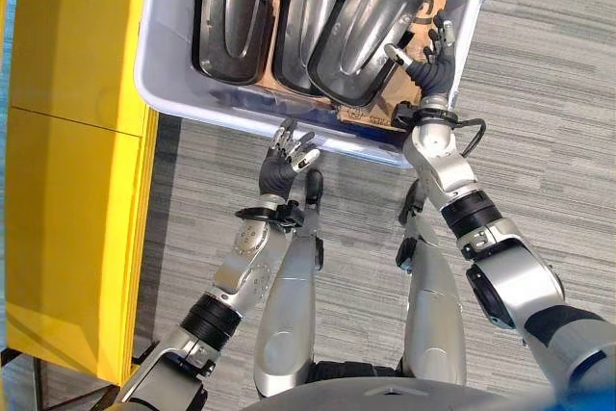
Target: Move parts from the plastic box to the shelf.
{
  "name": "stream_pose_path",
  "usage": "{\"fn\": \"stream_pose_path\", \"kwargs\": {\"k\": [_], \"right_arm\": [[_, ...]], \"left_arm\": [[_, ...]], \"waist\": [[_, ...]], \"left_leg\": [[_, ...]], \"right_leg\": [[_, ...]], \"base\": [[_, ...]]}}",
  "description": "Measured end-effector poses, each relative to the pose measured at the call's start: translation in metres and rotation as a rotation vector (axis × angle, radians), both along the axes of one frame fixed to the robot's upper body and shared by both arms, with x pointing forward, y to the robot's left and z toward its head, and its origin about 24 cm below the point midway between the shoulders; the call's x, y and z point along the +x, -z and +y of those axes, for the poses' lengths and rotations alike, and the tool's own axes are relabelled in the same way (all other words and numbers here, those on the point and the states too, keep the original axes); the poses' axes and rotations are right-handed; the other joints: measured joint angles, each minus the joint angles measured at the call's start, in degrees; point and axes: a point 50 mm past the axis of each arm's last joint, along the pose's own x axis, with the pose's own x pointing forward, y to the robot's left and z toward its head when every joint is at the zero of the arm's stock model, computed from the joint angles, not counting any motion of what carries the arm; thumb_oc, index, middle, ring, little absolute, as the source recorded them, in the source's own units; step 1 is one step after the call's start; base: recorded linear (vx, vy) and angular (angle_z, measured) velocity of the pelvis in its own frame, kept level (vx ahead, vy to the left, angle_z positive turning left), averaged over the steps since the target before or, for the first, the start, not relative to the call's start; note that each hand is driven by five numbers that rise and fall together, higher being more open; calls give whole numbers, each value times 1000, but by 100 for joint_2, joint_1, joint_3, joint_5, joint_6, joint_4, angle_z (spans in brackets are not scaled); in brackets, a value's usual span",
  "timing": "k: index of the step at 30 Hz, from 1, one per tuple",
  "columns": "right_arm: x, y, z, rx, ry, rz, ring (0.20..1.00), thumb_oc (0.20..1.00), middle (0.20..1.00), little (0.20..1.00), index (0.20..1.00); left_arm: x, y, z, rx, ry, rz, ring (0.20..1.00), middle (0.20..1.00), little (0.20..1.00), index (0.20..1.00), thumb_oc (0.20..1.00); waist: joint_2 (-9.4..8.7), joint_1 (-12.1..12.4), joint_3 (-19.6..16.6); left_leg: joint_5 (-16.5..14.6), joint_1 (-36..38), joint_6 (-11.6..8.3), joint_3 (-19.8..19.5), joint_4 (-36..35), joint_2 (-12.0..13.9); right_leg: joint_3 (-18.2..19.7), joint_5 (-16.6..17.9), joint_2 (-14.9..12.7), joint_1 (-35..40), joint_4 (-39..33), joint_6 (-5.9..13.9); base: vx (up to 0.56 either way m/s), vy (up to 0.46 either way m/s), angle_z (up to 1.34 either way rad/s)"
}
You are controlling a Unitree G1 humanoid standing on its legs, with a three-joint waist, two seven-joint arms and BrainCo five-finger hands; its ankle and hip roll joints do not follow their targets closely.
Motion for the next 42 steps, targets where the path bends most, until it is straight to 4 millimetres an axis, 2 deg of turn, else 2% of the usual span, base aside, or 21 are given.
{"fn": "stream_pose_path", "kwargs": {"k": [3,18,25,32,37,38,42], "right_arm": [[7,-8,-11,-48,68,8,1000,1000,1000,1000,1000],[16,-33,-8,-47,115,-34,1000,1000,1000,1000,1000],[23,-30,-7,-70,135,9,1000,1000,1000,1000,1000],[30,-26,-21,-91,197,66,1000,1000,1000,1000,1000],[33,-16,-27,-138,219,120,1000,1000,1000,1000,1000],[34,-22,-27,-136,225,113,1000,1000,1000,1000,1000],[35,-22,-27,-155,231,121,1000,1000,1000,1000,1000]], "left_arm": [[-1,-4,0,-9,-1,-26,1000,1000,1000,1000,1000],[-1,-5,-4,-8,13,-35,1000,1000,1000,1000,1000],[-1,-6,-5,-8,19,-37,1000,1000,1000,1000,1000],[-3,-2,-12,-3,45,-21,1000,1000,1000,1000,1000],[-7,3,-15,-2,47,2,1000,1000,1000,1000,1000],[-7,3,-16,-1,53,0,1000,1000,1000,1000,1000],[-8,2,-18,-3,58,-8,1000,1000,1000,1000,1000]], "waist": [[16,16,8],[54,3,-3],[93,15,-25],[399,95,-306],[447,121,-549],[442,116,-592],[452,122,-633]], "left_leg": [[4,-185,-4,6,5,-20],[16,-557,-6,34,103,-59],[19,-604,-4,30,114,-88],[22,-732,20,-20,168,-136],[7,-931,49,-53,246,-178],[12,-1008,45,-66,283,-195],[17,-1156,44,-82,369,-208]], "right_leg": [[1,9,-21,-188,4,3],[40,-28,-98,-633,217,-15],[42,-25,-140,-677,232,-13],[14,-46,-170,-765,279,16],[46,-128,-219,-987,458,30],[52,-161,-248,-1094,561,13],[58,-186,-274,-1252,675,0]], "base": [[35,31,1],[11,8,0],[38,2,1],[16,11,4],[17,13,4],[10,22,6],[4,10,3]]}}
